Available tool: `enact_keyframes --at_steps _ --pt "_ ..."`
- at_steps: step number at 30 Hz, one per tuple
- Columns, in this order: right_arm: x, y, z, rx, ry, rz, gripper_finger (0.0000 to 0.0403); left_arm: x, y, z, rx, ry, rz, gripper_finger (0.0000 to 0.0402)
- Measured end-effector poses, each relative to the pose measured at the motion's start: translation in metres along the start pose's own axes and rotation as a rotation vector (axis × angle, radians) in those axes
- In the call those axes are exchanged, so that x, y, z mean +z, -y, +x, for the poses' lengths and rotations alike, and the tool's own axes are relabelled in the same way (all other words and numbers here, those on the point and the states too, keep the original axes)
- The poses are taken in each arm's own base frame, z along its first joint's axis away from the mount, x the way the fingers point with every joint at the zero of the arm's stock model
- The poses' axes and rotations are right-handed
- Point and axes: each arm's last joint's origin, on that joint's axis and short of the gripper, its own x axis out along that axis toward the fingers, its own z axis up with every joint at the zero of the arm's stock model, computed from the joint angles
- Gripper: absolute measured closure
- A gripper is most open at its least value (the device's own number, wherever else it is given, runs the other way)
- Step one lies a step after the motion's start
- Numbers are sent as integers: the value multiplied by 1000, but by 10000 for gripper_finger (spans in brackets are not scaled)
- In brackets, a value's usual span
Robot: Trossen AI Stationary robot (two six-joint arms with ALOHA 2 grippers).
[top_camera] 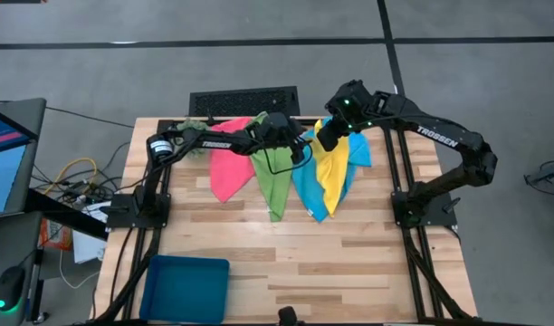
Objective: Fold microfiber towels
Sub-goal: Fold the yellow microfiber towel
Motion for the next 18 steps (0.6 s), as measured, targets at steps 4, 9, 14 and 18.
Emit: enact_keyframes --at_steps 4,9,14,18 --pt "0 0 0 0 0 1 375 0 2 0 -126 20 25 195" --pt "0 -1 0 9 -2 -1 373 -1 7 1 -153 17 46 195" --pt "0 -1 0 25 -5 -2 372 -2 2 1 -135 13 41 201" --pt "0 -1 0 24 -6 -1 372 -4 1 1 -138 -7 26 244"
